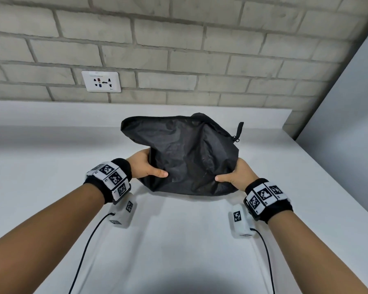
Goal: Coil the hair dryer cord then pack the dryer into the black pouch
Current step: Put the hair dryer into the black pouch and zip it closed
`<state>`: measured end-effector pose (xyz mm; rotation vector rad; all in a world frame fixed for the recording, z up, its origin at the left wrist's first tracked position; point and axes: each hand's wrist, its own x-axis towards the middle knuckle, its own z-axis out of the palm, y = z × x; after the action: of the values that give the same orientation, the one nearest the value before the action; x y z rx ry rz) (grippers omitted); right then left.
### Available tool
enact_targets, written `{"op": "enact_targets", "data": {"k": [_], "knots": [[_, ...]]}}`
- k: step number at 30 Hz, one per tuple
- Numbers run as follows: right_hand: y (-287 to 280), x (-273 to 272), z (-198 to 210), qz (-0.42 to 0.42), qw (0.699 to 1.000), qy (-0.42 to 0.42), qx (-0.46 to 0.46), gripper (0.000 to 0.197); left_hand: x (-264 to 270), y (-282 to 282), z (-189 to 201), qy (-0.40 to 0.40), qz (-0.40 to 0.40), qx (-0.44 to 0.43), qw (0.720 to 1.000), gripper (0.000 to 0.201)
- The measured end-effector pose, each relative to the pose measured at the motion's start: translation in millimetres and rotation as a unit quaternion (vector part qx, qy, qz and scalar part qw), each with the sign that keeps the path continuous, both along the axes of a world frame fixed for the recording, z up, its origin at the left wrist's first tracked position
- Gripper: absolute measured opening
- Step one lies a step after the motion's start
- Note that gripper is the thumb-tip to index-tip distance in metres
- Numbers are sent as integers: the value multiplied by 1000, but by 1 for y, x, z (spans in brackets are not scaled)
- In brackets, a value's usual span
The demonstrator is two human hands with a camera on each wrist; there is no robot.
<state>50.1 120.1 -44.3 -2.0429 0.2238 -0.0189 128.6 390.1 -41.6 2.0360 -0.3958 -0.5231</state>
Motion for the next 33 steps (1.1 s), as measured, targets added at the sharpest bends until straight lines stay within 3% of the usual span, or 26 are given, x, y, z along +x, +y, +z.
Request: {"op": "enact_targets", "data": {"k": [3,6,9,14,18,20,28,33], "knots": [[-14,18,12,-17,999,-36,-19,64,15,-18,6,-2,29,-29,999,87],[-30,41,25,-42,996,-69,-49,64,35,-38,13,-10,54,-40,998,74],[-44,69,37,-62,992,-87,-63,61,58,-56,21,-24,70,-50,996,91],[-64,119,43,-64,990,-101,-72,61,98,-78,24,-41,87,-49,994,95],[-72,159,38,-44,992,-87,-75,63,133,-87,19,-34,104,-32,994,65],[-72,176,34,-32,993,-86,-73,67,151,-88,13,-29,110,-25,993,61],[-73,224,9,15,996,-82,-42,84,198,-84,-7,-10,121,17,992,65],[-80,238,-12,10,997,-69,-36,86,212,-85,-9,-6,104,40,994,87]]}}
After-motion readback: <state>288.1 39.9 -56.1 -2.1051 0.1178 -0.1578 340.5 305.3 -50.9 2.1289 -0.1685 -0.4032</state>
